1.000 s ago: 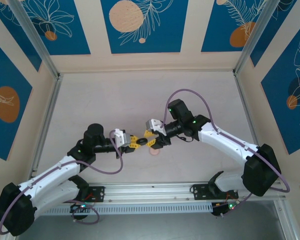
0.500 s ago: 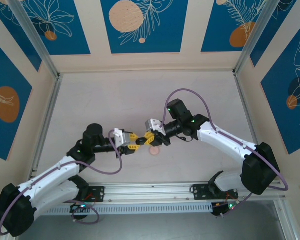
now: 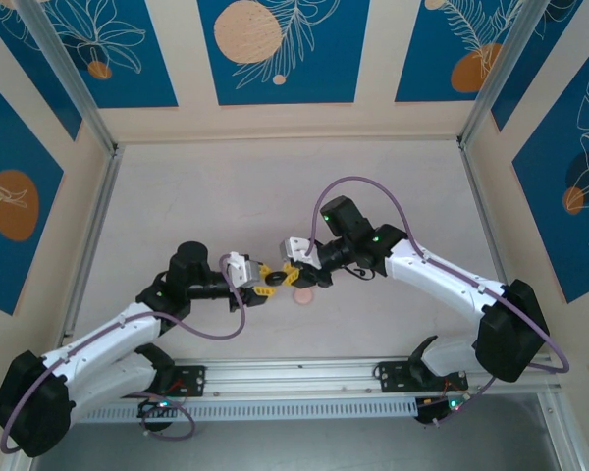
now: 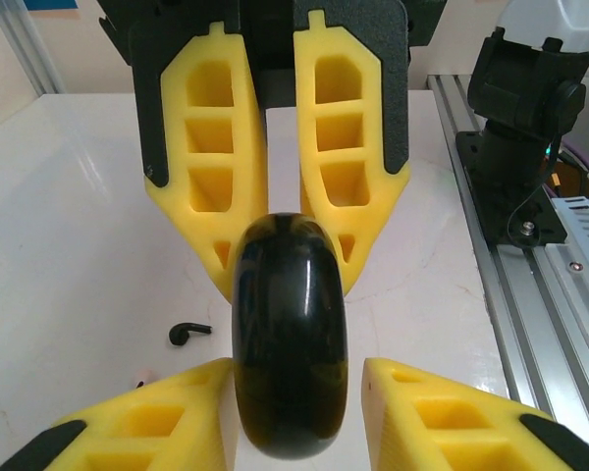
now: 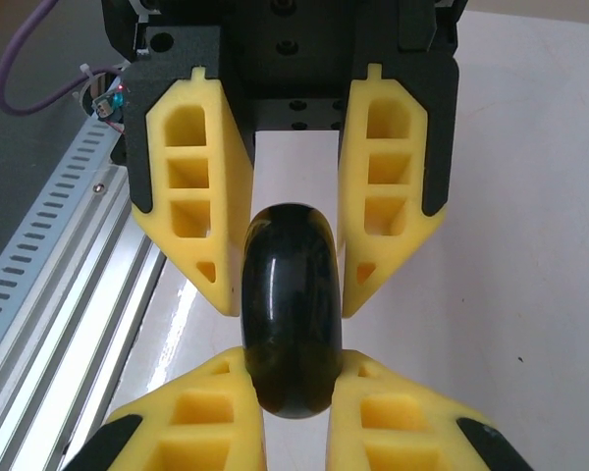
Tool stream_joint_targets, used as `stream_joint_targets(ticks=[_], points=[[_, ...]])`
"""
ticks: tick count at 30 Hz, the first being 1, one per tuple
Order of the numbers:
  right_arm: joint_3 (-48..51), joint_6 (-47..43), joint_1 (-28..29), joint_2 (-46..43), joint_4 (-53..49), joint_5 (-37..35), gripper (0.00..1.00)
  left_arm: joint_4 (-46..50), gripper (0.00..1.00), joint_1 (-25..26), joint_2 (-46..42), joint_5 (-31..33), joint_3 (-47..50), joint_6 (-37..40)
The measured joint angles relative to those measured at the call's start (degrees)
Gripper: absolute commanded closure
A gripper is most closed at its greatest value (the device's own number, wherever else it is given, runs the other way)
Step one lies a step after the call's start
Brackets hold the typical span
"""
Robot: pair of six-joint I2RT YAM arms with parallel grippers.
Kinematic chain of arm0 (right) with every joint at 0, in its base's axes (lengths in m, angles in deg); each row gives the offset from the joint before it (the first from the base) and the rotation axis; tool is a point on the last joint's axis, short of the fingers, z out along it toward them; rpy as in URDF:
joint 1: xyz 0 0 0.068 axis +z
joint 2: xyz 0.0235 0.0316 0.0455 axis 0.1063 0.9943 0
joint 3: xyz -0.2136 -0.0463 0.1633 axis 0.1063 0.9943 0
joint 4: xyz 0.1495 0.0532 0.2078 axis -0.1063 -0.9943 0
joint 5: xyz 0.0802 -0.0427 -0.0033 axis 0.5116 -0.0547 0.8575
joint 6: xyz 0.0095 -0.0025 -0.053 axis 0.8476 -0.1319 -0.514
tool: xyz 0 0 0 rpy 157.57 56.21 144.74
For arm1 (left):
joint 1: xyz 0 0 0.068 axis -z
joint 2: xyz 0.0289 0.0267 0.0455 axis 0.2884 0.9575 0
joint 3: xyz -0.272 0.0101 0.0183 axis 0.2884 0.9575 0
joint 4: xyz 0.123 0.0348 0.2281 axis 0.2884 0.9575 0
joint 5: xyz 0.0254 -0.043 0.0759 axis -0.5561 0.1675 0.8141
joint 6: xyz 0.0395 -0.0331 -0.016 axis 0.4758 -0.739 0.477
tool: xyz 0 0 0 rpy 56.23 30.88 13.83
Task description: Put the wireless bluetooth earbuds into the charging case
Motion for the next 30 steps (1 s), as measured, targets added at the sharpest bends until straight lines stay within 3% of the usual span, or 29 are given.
stream_joint_targets(ticks=[6,10,30], points=[[-0.59,-0.44,0.00,0.00,-0.74,-0.02,0.92,-0.02,0.72,0.00,0.00,0.00,-0.04,0.02],[-0.59,-0.63,0.00,0.00,-1.11,-0.04,0.92,0.02,0.67,0.00,0.00,0.00,-0.04,0.02],[-0.66,-0.87,0.33,0.35,-1.33,-0.50,0.92,0.00,0.70,0.00,-0.11,-0.02,-0.04,-0.22]])
